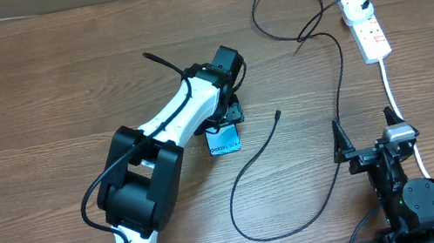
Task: Plug charger to phone and switch on socket
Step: 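Lower the left gripper and close it on the smartphone's bottom edge, then lift the smartphone with the left gripper and turn it upright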
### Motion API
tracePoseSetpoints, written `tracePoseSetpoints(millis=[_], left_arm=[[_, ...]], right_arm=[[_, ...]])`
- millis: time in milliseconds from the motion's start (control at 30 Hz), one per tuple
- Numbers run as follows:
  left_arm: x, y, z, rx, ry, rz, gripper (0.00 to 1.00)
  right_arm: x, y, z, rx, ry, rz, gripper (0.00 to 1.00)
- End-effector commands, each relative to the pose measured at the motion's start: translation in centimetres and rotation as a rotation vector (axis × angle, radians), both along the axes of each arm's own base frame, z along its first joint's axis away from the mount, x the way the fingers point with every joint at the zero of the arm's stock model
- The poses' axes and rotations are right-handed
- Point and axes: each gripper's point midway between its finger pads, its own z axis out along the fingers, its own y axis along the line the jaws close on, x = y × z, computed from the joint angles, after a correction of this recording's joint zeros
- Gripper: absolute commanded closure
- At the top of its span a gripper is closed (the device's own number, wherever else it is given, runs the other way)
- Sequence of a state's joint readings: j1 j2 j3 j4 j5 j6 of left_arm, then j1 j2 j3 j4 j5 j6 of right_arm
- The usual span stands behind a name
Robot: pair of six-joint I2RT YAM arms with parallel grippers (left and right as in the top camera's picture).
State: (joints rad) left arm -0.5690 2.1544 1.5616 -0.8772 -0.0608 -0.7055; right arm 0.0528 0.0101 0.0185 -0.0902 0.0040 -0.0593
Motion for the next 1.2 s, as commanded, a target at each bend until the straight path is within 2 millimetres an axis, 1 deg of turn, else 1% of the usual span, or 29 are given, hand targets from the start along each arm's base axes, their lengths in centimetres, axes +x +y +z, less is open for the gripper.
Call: tracePoseSetpoints(millis=[0,433,667,833,933,1000,1067,1167], left_arm=[[0.1,0.1,-0.6,-0.001,0.019,0.018,0.27],[0.1,0.1,-0.6,-0.001,0.02,0.019,0.27],[0.1,0.1,-0.4,0.0,0.021,0.019,0.3],[0.0,0.2,-0.4,0.002,0.025,0.019,0.28],[0.1,0.2,0.0,0.0,0.028,0.022,0.28],[0.1,0.3,0.5,-0.007,0.047,0.028,0.3],[0.1,0.8,1.1,-0.002,0.062,0.042,0.3],[0.0,1.3,1.4,-0.012,0.087,0.054,0.32]], right_arm=[[0.0,-0.1,-0.2,0.004,-0.002,-0.005,0.0],[0.0,-0.1,-0.2,0.004,-0.002,-0.005,0.0],[0.0,-0.1,-0.2,0.004,-0.002,-0.005,0.0],[0.0,-0.1,-0.2,0.004,-0.002,-0.005,0.0],[0.0,-0.1,-0.2,0.004,-0.002,-0.005,0.0],[0.0,-0.1,-0.2,0.004,-0.002,-0.005,0.0],[0.0,-0.1,-0.2,0.004,-0.002,-0.005,0.0],[0.0,-0.1,-0.2,0.004,-0.002,-0.005,0.0]])
